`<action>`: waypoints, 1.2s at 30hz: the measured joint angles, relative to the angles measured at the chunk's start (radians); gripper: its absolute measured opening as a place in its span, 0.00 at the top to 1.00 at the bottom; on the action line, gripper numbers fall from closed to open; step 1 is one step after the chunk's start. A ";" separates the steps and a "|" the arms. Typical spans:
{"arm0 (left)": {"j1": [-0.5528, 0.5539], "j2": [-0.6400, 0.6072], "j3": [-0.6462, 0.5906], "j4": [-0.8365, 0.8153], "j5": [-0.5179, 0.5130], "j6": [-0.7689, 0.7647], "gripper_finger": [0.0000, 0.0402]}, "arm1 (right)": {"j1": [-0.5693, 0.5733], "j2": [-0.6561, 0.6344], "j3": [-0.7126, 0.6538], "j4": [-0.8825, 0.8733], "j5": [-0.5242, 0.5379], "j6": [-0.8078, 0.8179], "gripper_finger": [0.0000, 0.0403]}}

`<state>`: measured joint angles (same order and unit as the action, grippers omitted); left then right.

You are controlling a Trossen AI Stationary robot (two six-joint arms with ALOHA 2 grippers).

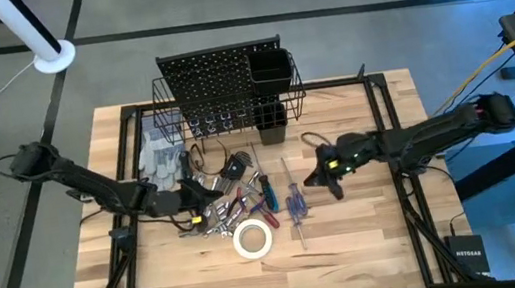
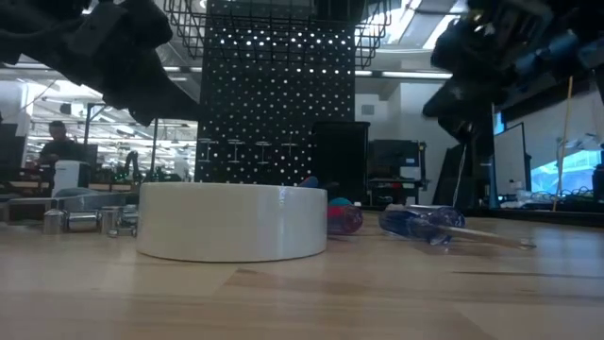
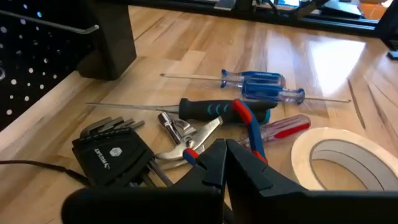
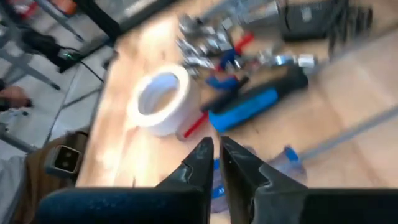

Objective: Hang tools onto peg board
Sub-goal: Hang the blue screwdriver on the pegboard

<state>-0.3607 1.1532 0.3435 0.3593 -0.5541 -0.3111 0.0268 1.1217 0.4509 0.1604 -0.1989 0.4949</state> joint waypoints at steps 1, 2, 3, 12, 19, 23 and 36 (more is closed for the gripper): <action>0.000 0.001 0.000 0.000 0.000 0.000 1.00 | 0.005 0.035 0.016 -0.014 0.010 0.014 0.88; 0.000 0.001 0.000 0.000 0.000 -0.001 1.00 | 0.009 0.067 0.034 -0.033 0.016 0.025 0.85; 0.000 0.001 0.000 0.000 0.000 -0.003 1.00 | 0.008 0.100 0.058 -0.060 0.017 0.036 0.82; 0.000 0.001 0.000 0.000 0.000 -0.049 1.00 | 0.006 0.381 0.353 -0.479 0.159 0.125 0.46; 0.000 0.001 0.000 -0.005 0.000 -0.071 1.00 | 0.007 0.534 0.462 -0.566 0.151 0.220 0.39; 0.000 0.001 0.000 -0.010 0.000 -0.087 1.00 | 0.007 0.574 0.463 -0.542 0.146 0.235 0.38; 0.000 0.001 0.000 -0.011 0.000 -0.094 1.00 | 0.008 0.638 0.468 -0.615 0.227 0.088 0.54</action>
<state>-0.3607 1.1542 0.3439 0.3481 -0.5541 -0.4048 0.0345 1.7596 0.9192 -0.4544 0.0279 0.5829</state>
